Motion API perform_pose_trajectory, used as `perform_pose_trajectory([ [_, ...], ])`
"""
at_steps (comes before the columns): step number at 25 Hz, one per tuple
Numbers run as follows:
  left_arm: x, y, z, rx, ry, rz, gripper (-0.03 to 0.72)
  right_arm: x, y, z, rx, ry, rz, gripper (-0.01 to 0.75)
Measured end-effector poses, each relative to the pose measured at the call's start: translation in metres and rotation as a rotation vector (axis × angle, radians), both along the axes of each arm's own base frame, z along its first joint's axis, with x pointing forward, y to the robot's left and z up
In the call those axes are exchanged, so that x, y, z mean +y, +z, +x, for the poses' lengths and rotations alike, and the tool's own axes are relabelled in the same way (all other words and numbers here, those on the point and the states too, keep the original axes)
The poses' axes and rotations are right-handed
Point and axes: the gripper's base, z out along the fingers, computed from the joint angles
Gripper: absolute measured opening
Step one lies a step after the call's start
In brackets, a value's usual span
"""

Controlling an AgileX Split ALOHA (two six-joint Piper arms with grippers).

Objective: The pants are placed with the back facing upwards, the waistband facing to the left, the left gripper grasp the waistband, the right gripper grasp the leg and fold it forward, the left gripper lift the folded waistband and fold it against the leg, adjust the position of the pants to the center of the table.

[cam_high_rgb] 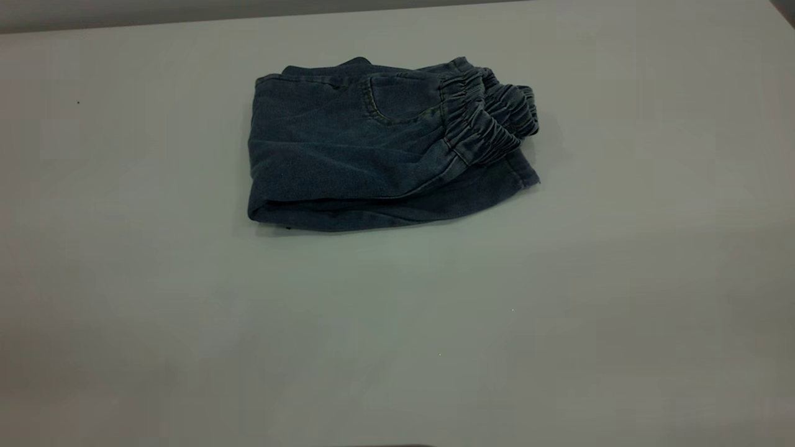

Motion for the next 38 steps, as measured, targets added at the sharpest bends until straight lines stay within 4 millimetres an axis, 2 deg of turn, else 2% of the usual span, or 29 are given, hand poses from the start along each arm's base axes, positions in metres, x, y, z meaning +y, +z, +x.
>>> perform_pose_trajectory([
  [8, 0.001, 0.0, -0.001, -0.011, 0.03, -0.007, 0.511, 0.0, 0.0, 0.0, 0.0, 0.0, 0.0, 0.421],
  [15, 0.006, 0.0, -0.003, -0.023, 0.377, -0.01, 0.511, 0.0, 0.0, 0.0, 0.0, 0.0, 0.001, 0.421],
  [21, 0.008, 0.001, -0.02, -0.138, 0.561, -0.039, 0.511, 0.0, 0.0, 0.0, -0.001, 0.0, 0.001, 0.421],
  [38, 0.008, 0.0, -0.025, -0.166, 0.601, -0.045, 0.511, 0.0, 0.0, 0.0, -0.001, 0.002, 0.004, 0.421],
])
